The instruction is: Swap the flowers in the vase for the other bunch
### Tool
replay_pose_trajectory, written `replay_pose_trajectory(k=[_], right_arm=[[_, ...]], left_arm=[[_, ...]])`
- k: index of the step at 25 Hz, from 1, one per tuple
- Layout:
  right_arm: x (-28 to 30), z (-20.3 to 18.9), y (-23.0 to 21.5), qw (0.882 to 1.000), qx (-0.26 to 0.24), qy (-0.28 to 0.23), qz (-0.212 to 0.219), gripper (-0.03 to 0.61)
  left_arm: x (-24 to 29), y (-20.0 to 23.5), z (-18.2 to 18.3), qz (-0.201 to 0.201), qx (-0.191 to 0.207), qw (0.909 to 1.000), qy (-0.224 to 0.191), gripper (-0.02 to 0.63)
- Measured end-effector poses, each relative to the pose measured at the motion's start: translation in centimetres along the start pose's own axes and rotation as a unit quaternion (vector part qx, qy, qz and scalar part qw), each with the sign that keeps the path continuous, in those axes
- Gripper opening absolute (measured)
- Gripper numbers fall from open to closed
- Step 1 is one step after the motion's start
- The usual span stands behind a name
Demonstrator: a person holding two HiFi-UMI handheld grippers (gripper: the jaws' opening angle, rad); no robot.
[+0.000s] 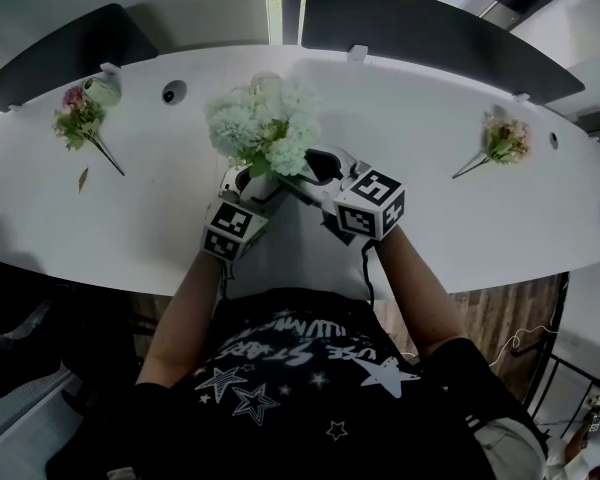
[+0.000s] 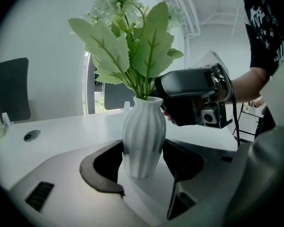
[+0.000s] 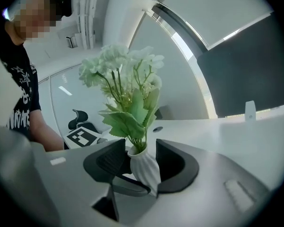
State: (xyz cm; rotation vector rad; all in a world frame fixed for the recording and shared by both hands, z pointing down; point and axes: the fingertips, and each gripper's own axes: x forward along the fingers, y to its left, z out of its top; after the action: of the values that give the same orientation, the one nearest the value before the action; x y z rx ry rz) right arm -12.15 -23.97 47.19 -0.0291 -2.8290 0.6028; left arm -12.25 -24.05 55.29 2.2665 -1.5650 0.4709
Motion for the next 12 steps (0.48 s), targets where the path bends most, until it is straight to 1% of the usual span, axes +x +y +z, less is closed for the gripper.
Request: replay_pose_trajectory(k=[8, 12], right_arm=[[1.3, 0.3, -0.4, 1.0, -0.008, 0.002, 0.019, 0.175], [1.5, 0.6, -0.3, 0.999, -0.034, -0.003, 0.015, 0.107]], left_arm=[[0.2, 0.0, -0.1, 0.001, 0.001, 1.0, -0.001, 0.276], [0.1, 0.0, -0.1, 0.002, -0.003, 1.0, -0.004, 0.276]])
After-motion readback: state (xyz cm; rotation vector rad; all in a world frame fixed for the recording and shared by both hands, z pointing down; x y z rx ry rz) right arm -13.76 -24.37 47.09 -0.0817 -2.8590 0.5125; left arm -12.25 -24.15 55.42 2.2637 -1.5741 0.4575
